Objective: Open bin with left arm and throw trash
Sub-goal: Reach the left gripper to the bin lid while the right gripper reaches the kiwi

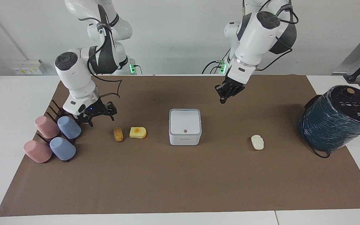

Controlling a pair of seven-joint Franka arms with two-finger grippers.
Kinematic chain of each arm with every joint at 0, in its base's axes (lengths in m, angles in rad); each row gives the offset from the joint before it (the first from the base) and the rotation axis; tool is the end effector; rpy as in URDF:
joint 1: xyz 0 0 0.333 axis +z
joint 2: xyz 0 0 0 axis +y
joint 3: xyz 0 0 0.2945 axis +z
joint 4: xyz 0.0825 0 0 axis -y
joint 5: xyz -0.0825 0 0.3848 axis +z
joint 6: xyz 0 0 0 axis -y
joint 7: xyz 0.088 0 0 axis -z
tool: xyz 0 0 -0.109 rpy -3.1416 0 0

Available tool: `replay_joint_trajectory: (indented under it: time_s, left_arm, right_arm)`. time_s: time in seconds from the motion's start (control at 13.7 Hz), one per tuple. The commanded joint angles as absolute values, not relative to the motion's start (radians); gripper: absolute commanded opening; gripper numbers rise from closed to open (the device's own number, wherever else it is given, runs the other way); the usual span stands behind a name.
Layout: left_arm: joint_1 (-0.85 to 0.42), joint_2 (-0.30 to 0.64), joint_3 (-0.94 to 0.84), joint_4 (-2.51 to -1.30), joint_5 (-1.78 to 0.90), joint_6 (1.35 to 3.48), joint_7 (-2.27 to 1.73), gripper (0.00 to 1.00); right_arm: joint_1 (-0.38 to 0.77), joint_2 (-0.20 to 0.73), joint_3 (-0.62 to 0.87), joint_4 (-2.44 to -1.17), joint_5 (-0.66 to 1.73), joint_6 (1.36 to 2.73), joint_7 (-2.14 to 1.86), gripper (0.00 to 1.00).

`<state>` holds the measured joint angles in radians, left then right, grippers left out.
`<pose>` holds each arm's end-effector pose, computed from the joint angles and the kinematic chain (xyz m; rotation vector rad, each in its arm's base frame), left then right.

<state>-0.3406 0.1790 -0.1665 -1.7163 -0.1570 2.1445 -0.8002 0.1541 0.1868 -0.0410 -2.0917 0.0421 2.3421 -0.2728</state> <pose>0.5561 -0.3099 0.4819 2.8024 0.5218 0.1362 0.5727 0.0661 0.3165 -3.0716 -0.5565 -0.1023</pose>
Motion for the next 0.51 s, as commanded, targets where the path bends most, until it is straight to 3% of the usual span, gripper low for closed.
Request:
replay_joint_trajectory:
  time_s: [0.0,0.44]
  left_arm:
    - [-0.364,0.196,-0.152,-1.730,-0.211,2.238,-0.822,0.00]
    - [-0.429,0.268,-0.150,-1.779,-0.218,2.382,-0.850,0.00]
  right_arm:
    - [0.155,0.195,-0.040,-2.152,0.063,2.428,-0.327,1.00]
    - [0.155,0.213,-0.041,-2.200,0.063,2.500,-0.342,0.98]
